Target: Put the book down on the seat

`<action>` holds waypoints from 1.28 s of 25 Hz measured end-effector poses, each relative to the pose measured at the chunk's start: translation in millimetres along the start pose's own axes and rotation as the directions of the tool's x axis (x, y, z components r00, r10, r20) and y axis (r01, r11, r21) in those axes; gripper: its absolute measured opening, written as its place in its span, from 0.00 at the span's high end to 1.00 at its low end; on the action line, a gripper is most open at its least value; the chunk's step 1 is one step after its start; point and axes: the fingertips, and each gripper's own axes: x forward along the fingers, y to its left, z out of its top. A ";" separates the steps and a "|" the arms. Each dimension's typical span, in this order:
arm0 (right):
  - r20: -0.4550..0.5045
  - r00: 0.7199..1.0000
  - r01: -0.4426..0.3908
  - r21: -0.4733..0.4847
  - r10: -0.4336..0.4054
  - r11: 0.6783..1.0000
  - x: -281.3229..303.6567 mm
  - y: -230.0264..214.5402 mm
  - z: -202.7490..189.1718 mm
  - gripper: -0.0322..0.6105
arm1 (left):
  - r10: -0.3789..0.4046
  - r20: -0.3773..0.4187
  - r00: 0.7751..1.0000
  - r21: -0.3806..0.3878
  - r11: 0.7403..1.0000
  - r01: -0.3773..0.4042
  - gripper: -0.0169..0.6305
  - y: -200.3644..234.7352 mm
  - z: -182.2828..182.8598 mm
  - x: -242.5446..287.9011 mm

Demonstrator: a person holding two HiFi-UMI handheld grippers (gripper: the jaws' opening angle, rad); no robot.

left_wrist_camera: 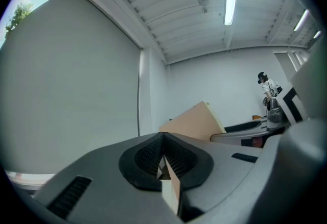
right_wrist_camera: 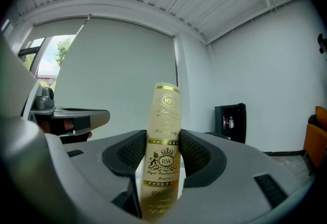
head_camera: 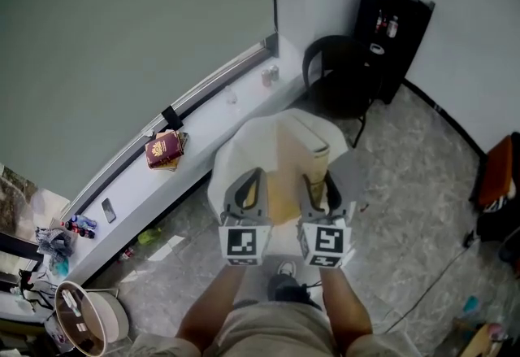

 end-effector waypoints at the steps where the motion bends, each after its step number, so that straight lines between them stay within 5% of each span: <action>1: -0.005 1.000 -0.002 0.003 0.002 1.000 6.7 -5.4 -1.6 0.62 | 0.005 -0.001 1.000 -0.006 1.000 -0.005 0.96 -0.4 -1.1 7.4; 16: -0.134 0.988 -0.078 0.006 0.078 0.997 75.8 -2.2 -55.6 0.62 | 0.070 -0.108 0.992 -0.044 0.996 -0.075 0.96 30.6 -61.3 54.2; 32: -0.365 0.923 -0.140 -0.021 0.123 0.990 142.1 50.8 -192.6 0.62 | 0.079 -0.291 0.953 -0.080 0.991 -0.106 0.96 94.4 -208.9 57.6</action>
